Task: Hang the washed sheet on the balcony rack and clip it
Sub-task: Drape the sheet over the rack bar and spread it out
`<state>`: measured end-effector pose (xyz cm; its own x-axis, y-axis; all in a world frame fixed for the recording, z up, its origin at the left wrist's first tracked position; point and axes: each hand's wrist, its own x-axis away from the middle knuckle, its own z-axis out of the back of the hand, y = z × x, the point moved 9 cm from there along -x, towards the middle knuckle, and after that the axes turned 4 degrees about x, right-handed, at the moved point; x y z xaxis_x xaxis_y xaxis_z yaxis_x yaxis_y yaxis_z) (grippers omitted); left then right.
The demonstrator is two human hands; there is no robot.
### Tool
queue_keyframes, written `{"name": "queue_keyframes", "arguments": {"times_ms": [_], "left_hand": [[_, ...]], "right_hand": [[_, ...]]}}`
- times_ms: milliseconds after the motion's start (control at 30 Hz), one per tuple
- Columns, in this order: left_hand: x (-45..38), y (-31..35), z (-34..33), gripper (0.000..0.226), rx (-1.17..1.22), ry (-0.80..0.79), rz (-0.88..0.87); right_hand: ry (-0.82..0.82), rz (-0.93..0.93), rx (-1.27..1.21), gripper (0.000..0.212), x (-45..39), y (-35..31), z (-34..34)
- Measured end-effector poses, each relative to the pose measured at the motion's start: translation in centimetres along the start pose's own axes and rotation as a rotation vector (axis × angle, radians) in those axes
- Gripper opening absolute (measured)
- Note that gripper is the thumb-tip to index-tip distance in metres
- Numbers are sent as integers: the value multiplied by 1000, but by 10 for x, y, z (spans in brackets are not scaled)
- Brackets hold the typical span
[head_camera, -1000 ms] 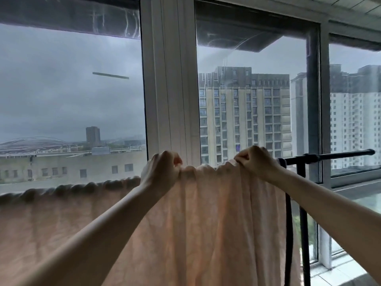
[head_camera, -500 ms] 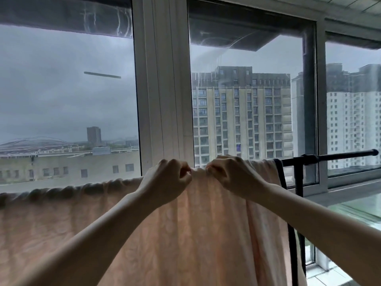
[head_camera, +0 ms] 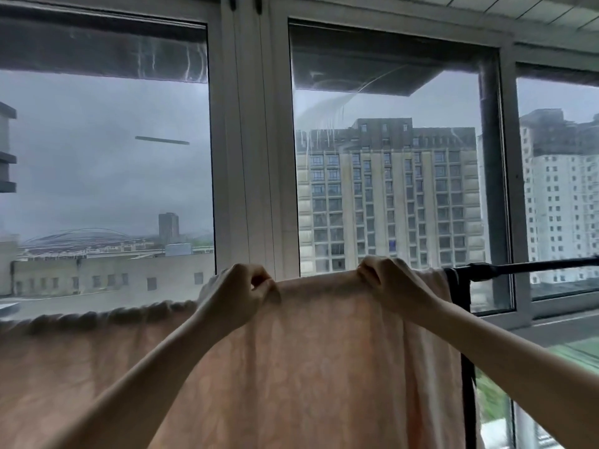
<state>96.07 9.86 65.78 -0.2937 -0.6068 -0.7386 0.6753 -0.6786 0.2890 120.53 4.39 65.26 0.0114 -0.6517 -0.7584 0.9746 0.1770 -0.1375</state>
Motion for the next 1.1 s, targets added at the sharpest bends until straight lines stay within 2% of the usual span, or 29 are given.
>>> {"name": "queue_keyframes", "arguments": {"times_ms": [167,300,400,500,633,767,933,1100], "left_hand": [[0,6,-3,10,-29,-14,40],[5,27,-1,18,1,21,-56],[9,61,-14,29,-1,-38,-163],[12,91,-34,32,-11,-71,-217],[9,113,-55,20,-14,-59,-255],[5,128,-68,19,0,14,-239],[3,127,-70,15,11,111,-167],[1,127,-66,8,42,130,-150]], "right_hand": [[-76,53,-38,11,3,13,6],[-95,139,9,20,11,19,16],[-52,166,95,21,17,28,27],[-22,112,174,26,23,40,41],[-14,-6,251,35,34,61,51],[-31,-130,265,48,43,82,49],[-34,-130,210,58,52,76,40],[-24,-135,215,62,42,56,32]]}}
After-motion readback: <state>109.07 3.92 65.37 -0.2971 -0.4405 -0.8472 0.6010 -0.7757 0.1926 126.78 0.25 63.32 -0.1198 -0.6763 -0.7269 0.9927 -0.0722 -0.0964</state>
